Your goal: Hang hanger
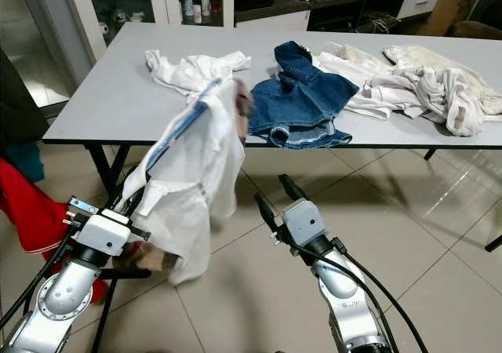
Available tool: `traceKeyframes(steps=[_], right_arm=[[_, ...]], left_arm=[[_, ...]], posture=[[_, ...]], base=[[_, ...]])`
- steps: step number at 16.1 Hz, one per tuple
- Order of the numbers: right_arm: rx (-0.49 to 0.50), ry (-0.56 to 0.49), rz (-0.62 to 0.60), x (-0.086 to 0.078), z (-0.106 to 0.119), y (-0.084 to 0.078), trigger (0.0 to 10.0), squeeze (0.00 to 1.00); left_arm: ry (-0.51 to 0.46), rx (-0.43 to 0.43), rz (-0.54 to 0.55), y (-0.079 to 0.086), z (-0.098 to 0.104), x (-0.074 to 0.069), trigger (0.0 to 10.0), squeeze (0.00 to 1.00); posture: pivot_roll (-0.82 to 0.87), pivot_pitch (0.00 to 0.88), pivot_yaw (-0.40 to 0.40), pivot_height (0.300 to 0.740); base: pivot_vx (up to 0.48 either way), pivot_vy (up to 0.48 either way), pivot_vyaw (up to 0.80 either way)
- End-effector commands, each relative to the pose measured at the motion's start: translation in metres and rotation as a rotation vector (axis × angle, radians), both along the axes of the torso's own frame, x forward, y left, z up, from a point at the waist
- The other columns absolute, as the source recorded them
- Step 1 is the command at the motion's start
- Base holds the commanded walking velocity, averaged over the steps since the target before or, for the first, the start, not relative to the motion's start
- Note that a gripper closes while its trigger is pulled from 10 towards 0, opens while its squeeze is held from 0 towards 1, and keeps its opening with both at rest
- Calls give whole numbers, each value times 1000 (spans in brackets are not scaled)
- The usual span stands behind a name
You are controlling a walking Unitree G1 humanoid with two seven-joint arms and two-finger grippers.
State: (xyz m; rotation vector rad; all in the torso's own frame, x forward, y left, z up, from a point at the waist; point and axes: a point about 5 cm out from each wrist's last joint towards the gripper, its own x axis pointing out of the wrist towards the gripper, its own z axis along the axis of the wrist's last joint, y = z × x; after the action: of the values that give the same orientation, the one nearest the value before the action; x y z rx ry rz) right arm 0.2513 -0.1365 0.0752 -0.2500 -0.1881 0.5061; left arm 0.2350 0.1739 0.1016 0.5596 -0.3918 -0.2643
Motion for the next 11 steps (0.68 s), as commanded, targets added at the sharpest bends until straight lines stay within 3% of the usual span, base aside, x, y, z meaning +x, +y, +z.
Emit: traceKeyframes(steps=[1, 3, 11], right_arm=[[-4, -25, -7, 4, 6, -2, 10000, 0], [-5, -40, -14, 9, 11, -2, 10000, 0], [-14, -48, -17, 11, 12, -4, 10000, 0]], left_arm=[[-39, -14, -1, -1, 9, 3, 10000, 0], [-35, -27, 5, -9, 7, 3, 10000, 0], [-35, -49, -4, -22, 6, 8, 10000, 0]], posture=[[195, 0, -21, 740], [193, 0, -27, 740], [173, 0, -36, 740]], base=[[0, 0, 0], [0, -157, 0], [0, -480, 0]])
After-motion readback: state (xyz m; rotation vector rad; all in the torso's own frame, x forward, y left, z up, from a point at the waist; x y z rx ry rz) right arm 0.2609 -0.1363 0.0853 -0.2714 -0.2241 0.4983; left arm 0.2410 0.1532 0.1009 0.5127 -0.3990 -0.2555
